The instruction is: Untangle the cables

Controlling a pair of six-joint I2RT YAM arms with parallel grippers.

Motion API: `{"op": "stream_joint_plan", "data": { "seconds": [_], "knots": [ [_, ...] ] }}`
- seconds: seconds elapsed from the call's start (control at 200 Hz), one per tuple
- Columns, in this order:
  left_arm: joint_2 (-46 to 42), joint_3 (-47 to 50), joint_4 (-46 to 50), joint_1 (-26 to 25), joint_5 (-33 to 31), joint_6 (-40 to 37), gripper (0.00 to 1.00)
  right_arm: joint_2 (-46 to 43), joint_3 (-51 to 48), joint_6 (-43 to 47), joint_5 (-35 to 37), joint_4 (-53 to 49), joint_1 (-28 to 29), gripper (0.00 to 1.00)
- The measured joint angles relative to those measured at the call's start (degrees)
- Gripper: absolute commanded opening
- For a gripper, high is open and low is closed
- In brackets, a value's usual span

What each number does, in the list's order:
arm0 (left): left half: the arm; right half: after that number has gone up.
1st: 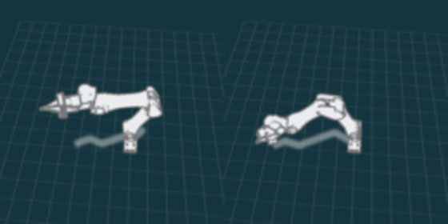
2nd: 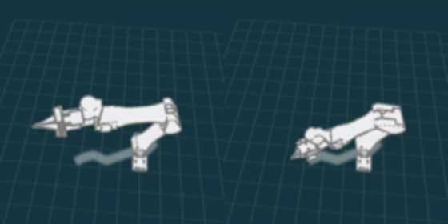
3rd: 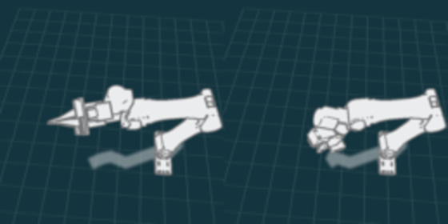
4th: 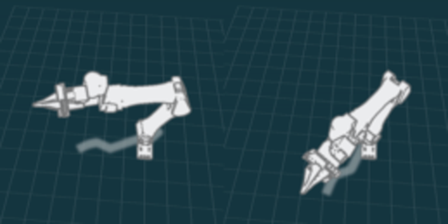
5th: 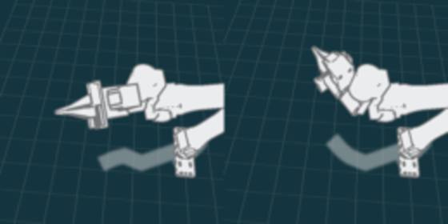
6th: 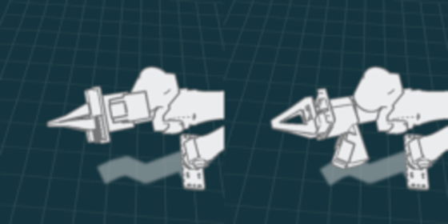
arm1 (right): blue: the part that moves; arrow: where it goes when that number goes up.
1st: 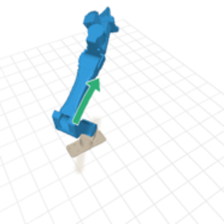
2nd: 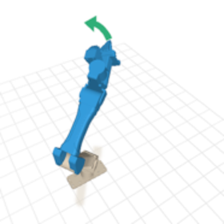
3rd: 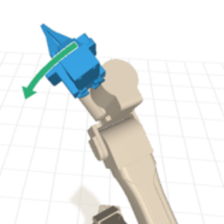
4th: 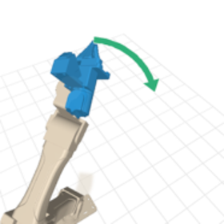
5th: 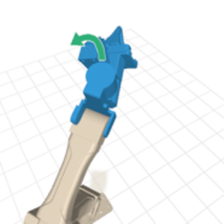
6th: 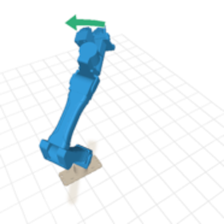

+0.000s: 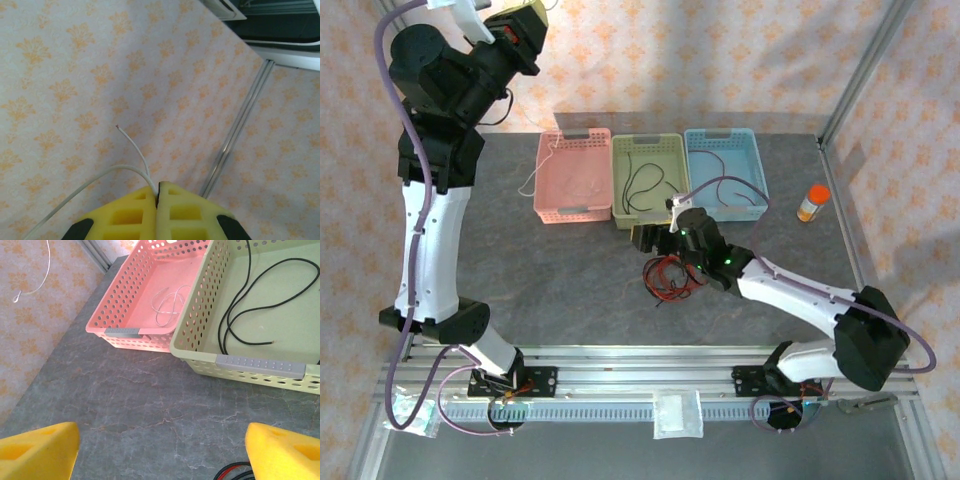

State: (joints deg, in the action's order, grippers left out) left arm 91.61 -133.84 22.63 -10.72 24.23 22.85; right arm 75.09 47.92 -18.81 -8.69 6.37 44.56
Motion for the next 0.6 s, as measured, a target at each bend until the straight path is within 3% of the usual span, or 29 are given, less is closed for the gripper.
{"op": "stream_joint_plan", "data": {
  "seconds": [0.601],
  "knots": [
    [9.1, 0.4, -1.5, 0.0, -8.9, -6.5, 0.0, -3.2, 2.4, -0.2, -0.1, -2.8, 0.0, 0.85]
  ]
}}
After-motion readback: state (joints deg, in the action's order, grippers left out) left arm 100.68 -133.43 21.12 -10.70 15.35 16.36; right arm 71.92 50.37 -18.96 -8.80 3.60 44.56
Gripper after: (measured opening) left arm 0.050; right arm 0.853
